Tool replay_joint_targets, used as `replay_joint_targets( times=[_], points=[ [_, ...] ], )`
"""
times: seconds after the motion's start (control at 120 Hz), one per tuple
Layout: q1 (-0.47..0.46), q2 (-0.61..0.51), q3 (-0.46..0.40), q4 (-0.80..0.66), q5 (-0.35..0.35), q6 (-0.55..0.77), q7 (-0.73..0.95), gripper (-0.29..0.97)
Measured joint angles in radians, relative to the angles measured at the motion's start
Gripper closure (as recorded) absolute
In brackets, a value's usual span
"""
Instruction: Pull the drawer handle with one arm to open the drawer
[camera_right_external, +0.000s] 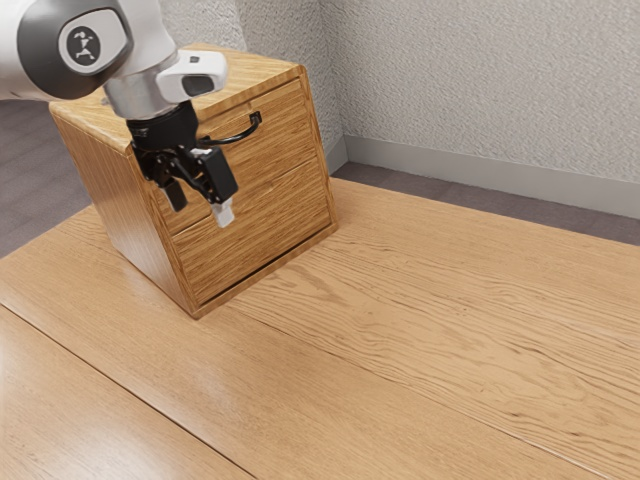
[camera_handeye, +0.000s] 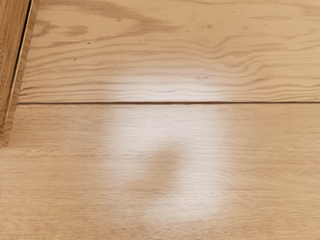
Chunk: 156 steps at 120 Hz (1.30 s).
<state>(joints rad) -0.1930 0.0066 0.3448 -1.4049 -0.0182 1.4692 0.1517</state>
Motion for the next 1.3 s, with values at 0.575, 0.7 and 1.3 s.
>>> replay_joint_targets(
  times=[0.575,0.7,1.3],
  points=[
    [0.051,-0.029,-0.092,0.290,0.055,0.097,0.140,0.00],
    [0.012,-0.085,-0.107,0.129,0.074,0.200,0.191,0.00],
    [0.043,-0.070,0.011,-0.042,0.336,0.556,0.327,0.00]
  ],
)
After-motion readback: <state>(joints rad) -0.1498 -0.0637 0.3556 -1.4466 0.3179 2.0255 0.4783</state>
